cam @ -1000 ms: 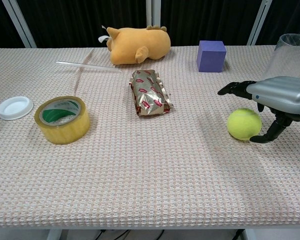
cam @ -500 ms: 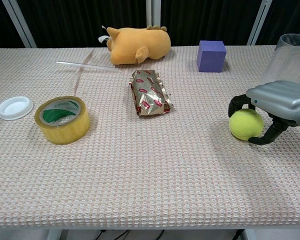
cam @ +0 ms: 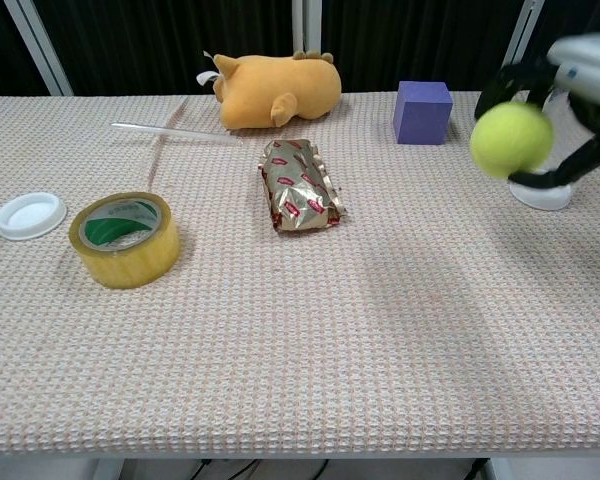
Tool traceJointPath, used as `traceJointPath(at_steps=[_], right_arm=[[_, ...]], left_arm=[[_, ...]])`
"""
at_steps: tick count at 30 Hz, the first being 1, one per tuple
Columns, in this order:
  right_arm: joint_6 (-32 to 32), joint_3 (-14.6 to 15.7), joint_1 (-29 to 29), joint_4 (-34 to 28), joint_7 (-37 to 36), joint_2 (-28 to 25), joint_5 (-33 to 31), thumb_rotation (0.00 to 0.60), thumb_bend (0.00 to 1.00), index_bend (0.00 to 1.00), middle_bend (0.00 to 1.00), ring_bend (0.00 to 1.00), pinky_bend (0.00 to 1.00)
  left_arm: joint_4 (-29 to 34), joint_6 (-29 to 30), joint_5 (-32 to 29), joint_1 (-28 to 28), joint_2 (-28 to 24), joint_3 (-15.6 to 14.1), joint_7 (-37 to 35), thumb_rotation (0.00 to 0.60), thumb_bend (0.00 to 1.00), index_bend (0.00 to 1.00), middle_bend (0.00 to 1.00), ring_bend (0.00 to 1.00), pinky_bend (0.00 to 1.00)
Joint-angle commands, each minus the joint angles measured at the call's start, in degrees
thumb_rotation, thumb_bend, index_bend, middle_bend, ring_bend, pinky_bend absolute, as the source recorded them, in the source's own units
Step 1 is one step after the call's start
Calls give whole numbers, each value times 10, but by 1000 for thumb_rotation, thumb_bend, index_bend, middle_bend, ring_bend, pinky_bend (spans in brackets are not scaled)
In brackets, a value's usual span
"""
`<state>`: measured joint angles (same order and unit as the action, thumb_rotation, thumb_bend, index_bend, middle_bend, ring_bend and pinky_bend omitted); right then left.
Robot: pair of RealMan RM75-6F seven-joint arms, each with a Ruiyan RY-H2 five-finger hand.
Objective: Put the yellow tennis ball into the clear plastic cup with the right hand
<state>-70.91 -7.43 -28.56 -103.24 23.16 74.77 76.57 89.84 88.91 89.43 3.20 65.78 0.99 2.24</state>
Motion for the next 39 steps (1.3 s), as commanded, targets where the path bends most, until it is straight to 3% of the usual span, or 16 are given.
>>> traceJointPath(at_steps=[1,5,10,18,26,39], right_arm=[[-55,-31,24,-42,-33,-54,33,600,318,643,520,550,783],[-67,-59,35,-45,-50,-94,-7,600,320,643,521,550,783],[-46,-82,35,-6,-71,-112,-75,600,320,643,521,549,782],[24,-82,10,68,-83,-95,-128,600,320,632,504,544,765],[43,-85,-10,110,-71,-70,-146,600,321,617,489,529,742],[89,-71,-31,139,-72,-58,-152,600,293,443,369,404,669]], left_arm=[[-2,1,0,-1,1,0,1,600,19,0,0,0,17],[-3,-1,0,0,1,-1,-1,600,20,0,0,0,17],[-6,-2,1,0,1,-1,-5,600,20,0,0,0,17],[-7,-10,-6,4,2,2,-7,600,20,0,0,0,19],[-14,-21,-20,4,5,3,-6,600,20,0,0,0,18],[5,-26,-27,6,-4,5,15,600,20,0,0,0,18]])
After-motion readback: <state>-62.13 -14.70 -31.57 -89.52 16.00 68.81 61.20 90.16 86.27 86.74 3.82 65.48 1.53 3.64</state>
